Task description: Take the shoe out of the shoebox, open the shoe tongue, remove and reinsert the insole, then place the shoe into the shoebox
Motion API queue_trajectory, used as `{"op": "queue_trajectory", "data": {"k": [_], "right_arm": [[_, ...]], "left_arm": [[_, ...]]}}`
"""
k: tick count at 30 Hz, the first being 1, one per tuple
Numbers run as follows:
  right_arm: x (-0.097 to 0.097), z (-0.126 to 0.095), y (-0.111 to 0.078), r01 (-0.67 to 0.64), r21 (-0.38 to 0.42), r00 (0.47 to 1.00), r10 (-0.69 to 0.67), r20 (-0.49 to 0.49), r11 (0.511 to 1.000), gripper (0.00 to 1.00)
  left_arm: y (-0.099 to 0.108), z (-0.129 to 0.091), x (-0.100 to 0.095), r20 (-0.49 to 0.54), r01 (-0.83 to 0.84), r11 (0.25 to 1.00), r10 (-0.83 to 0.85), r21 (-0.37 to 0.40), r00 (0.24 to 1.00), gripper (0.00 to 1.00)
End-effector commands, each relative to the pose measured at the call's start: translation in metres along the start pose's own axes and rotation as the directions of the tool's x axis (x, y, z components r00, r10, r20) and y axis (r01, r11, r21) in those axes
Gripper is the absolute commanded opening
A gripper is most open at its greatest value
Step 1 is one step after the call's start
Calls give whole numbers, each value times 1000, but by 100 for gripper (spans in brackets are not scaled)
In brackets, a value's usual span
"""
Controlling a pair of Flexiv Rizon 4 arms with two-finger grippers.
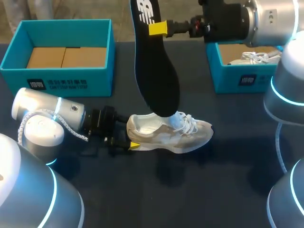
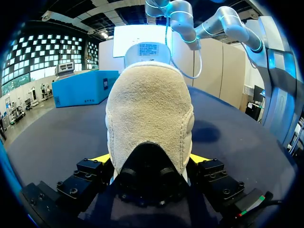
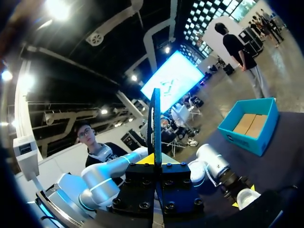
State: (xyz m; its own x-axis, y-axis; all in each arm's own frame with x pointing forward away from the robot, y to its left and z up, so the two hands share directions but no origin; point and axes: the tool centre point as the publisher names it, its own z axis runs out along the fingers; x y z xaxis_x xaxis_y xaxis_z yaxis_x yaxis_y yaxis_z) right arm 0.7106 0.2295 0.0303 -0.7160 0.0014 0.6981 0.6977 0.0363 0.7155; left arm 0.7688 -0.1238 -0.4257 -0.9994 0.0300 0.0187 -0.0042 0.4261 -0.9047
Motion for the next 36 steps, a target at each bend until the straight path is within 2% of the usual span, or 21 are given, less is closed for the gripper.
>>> {"op": "queue_trajectory", "data": {"k": [1, 10, 19, 29, 36], "right_arm": [[17, -6, -13, -7, -10, 999, 7, 34, 1000, 0], [33, -11, -32, -31, 1, 999, 31, 43, 1000, 0], [36, -20, -45, -58, -3, 996, 58, 71, 998, 0], [49, -22, -56, -77, -39, 993, 80, 88, 996, 0], [47, -24, -63, -85, -38, 991, 88, 98, 996, 0]], "left_arm": [[1, 0, 0, 0, 0, 1000, 0, 0, 1000, 0], [1, 0, 0, 0, 0, 1000, 0, 0, 1000, 0], [1, 0, 0, 0, 0, 1000, 0, 0, 1000, 0], [1, 0, 0, 0, 0, 1000, 0, 0, 1000, 0], [1, 0, 0, 0, 0, 1000, 0, 0, 1000, 0]]}}
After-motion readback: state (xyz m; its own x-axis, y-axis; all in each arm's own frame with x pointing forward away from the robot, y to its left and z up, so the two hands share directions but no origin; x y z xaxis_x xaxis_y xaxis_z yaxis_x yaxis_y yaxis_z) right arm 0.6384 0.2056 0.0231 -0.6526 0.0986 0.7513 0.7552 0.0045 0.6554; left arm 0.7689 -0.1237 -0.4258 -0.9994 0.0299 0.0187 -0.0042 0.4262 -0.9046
